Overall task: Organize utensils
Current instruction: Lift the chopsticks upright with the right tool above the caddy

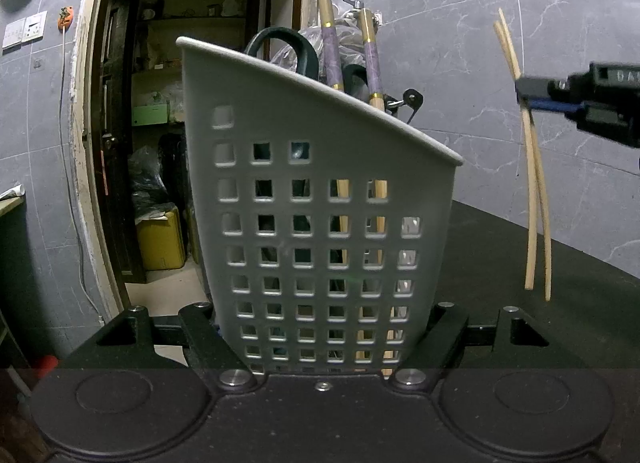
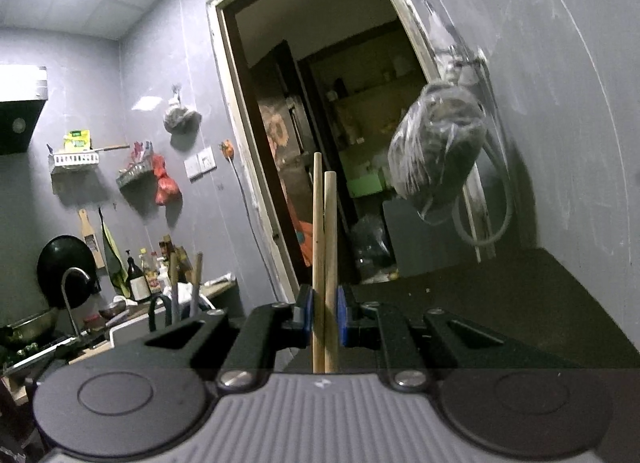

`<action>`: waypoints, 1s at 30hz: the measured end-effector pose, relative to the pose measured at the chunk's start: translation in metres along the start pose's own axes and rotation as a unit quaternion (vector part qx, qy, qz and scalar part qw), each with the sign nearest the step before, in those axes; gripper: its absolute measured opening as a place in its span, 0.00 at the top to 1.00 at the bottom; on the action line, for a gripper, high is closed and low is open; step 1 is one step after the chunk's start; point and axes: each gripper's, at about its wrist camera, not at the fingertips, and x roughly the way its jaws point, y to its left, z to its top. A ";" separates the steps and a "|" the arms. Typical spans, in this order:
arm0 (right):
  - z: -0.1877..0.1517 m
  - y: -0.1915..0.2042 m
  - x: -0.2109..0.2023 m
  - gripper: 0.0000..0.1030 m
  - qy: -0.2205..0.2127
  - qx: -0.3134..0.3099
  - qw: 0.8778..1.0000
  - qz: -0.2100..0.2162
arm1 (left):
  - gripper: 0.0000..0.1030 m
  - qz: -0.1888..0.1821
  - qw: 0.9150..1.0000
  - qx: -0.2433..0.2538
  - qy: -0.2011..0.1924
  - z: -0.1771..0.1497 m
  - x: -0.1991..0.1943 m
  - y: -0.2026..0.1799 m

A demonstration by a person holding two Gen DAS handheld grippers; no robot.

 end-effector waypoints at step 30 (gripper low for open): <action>0.065 0.095 -0.004 0.86 -0.126 -0.060 0.978 0.152 | 0.25 0.000 1.000 0.000 0.000 0.000 -0.001 0.000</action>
